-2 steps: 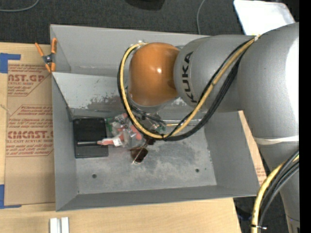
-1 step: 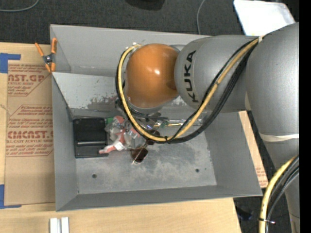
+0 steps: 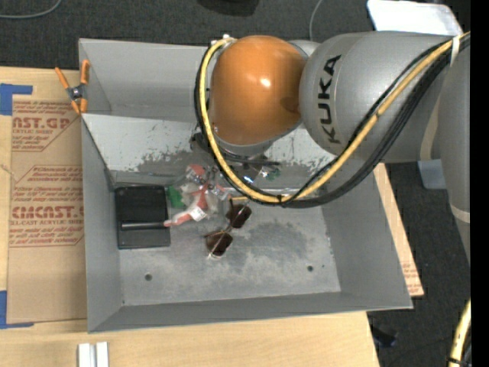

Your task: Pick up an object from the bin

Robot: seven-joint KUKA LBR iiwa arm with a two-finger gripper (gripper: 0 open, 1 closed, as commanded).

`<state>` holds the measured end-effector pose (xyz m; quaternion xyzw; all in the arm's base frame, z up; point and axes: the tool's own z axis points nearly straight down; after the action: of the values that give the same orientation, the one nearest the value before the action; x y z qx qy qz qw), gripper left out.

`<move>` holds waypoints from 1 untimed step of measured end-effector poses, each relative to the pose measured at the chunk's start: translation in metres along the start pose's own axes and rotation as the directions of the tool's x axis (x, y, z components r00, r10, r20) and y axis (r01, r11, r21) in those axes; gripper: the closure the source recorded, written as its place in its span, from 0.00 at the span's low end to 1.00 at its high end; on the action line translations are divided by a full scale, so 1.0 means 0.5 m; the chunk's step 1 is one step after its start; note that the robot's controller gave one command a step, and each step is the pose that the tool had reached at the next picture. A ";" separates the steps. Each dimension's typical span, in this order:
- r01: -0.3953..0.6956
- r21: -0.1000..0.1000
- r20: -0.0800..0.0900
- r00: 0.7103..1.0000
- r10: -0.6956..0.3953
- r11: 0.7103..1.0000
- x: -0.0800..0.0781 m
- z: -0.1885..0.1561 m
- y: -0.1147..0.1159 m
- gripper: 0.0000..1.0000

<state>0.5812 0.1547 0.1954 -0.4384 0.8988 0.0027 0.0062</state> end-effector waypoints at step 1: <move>-0.229 0.000 -0.001 0.973 0.229 0.973 -0.011 -0.059 0.008 1.00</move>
Offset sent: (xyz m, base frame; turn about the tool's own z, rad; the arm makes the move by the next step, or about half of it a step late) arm 0.0045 0.0293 -0.0113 0.0545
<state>0.5810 0.1611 0.2249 -0.3319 0.9433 0.0030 0.0053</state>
